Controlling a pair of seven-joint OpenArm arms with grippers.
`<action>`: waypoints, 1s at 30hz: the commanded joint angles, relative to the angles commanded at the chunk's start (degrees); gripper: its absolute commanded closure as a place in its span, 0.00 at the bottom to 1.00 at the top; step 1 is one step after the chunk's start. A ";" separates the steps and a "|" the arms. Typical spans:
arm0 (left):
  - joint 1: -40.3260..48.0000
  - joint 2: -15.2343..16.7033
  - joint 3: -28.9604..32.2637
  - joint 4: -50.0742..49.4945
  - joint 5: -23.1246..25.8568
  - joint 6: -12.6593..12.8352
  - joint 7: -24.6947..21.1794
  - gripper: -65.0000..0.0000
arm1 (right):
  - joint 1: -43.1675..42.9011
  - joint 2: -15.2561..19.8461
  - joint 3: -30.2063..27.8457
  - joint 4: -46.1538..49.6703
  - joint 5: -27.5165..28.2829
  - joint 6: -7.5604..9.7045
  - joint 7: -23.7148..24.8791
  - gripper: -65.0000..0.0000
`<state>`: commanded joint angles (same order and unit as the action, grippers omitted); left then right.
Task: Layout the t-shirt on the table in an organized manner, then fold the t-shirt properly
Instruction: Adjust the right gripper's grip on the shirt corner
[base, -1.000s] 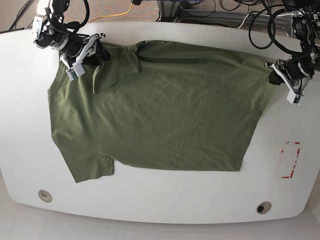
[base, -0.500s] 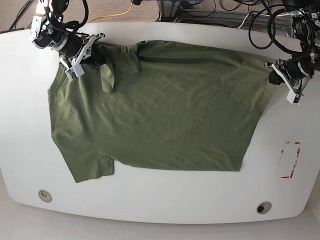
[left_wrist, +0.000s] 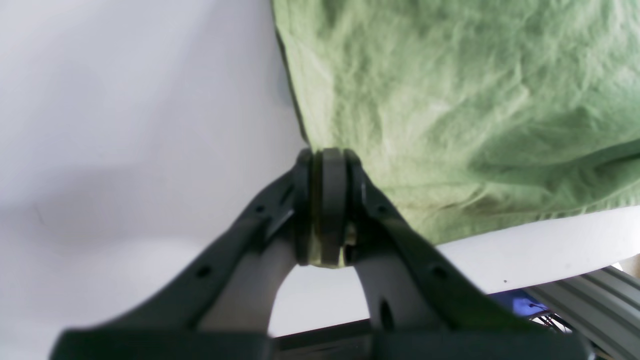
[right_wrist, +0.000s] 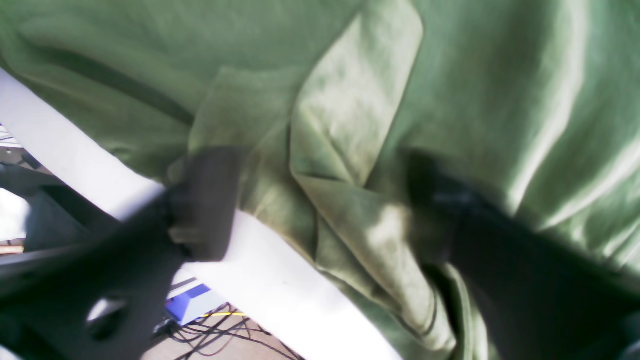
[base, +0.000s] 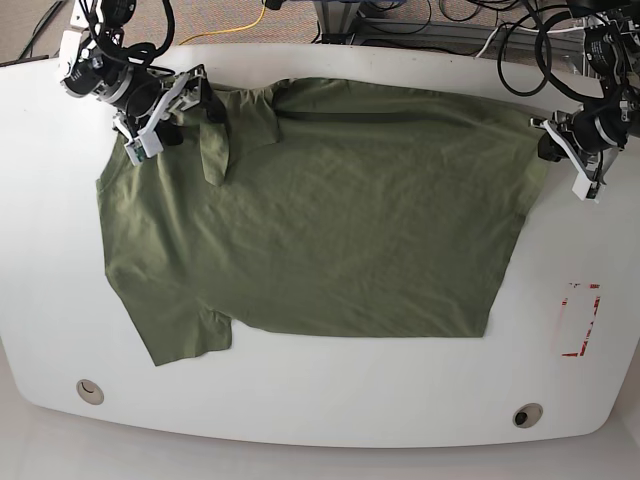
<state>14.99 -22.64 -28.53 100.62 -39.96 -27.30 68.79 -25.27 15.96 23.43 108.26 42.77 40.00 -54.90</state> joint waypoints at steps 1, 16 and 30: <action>0.00 0.00 0.00 0.00 0.00 0.00 0.00 1.00 | 0.09 0.18 -0.09 0.00 0.00 0.00 0.00 0.06; -0.09 0.00 0.09 -0.09 0.00 0.00 0.00 1.00 | 1.58 0.00 -5.98 -1.58 -9.49 0.00 2.20 0.06; -0.09 -0.09 0.09 -0.09 0.00 -0.09 0.00 1.00 | 1.67 -0.09 -7.47 -1.41 -13.63 0.00 2.73 0.95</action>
<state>14.90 -22.73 -28.44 100.53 -39.96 -27.38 68.79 -23.60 15.87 15.96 106.86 29.14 40.00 -52.18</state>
